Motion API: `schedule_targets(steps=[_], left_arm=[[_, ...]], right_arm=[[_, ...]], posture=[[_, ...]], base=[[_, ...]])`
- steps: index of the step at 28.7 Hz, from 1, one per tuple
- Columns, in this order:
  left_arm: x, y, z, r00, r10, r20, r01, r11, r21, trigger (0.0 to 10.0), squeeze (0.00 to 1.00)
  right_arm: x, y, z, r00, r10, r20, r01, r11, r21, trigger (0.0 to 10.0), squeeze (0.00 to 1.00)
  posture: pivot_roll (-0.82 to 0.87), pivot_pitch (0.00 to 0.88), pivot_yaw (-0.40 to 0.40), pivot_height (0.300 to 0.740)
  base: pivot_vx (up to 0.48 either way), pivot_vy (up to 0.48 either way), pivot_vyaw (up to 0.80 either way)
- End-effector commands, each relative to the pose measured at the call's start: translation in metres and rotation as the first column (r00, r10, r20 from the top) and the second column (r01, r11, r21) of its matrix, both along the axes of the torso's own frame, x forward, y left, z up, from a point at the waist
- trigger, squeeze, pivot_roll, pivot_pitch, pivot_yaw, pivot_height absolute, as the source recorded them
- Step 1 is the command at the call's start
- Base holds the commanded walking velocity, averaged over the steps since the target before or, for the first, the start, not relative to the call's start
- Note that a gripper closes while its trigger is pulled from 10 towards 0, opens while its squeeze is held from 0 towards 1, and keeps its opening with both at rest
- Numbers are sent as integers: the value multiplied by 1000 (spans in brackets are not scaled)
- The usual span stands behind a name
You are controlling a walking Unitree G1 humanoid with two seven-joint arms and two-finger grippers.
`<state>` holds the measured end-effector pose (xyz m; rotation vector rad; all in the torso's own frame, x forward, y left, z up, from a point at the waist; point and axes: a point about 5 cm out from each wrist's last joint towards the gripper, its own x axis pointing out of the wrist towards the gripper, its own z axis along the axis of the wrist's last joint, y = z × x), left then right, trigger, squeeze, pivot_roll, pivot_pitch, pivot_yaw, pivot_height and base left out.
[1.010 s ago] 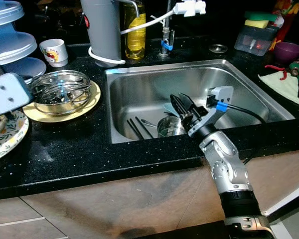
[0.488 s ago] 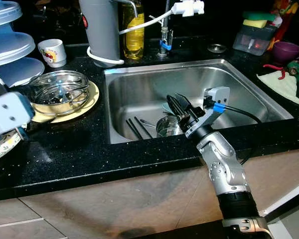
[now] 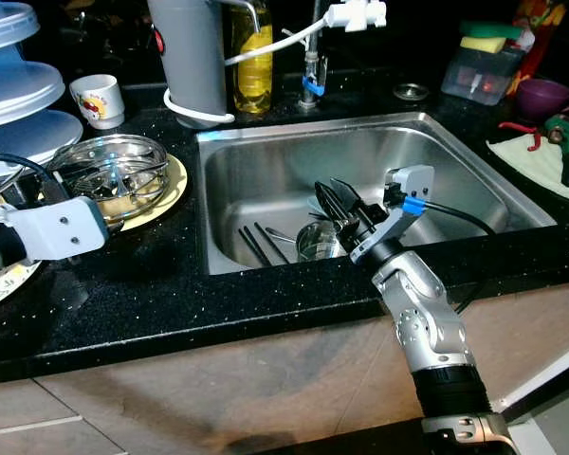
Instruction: Kitchen organization
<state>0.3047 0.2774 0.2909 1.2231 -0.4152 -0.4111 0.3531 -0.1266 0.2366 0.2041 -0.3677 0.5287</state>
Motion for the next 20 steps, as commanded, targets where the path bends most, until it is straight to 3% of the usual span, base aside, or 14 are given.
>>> schedule_targets(steps=[1, 7, 9, 10, 11, 20], left_arm=[[6, -7, -6, 1000, -13, 3, 13, 1000, -18, 10000, 0], [12, -16, -6, 999, -32, 16, 33, 998, -44, 10000, 0], [14, -20, -5, 999, -46, 22, 47, 998, -52, 2706, 0], [14, -20, -5, 999, -46, 22, 47, 998, -52, 2706, 0], [15, -22, -5, 998, -52, 26, 54, 997, -49, 0, 0], [17, -23, -4, 998, -50, 32, 51, 998, -31, 0, 0]], right_arm=[[0, 0, -7, 1000, -2, -29, 2, 1000, -1, 10000, 0], [1, -1, -6, 1000, -6, -28, 6, 1000, -2, 10000, 0], [1, -2, -5, 1000, -9, -26, 9, 1000, -2, 10000, 0], [1, -2, -5, 1000, -9, -26, 9, 1000, -2, 10000, 0], [1, -3, -5, 1000, -12, -25, 11, 1000, -2, 10000, 0], [1, -4, -5, 1000, -13, -28, 13, 1000, -5, 10000, 0]], posture=[[-25, 161, -4, 740], [-29, 164, -2, 740], [-30, 165, -1, 740], [-30, 165, -1, 740], [-30, 167, -3, 740], [-29, 170, -7, 740]], base=[[0, 0, 0], [0, 0, 0], [0, 0, 0], [0, 0, 0], [0, 0, 0], [0, 0, 0]])
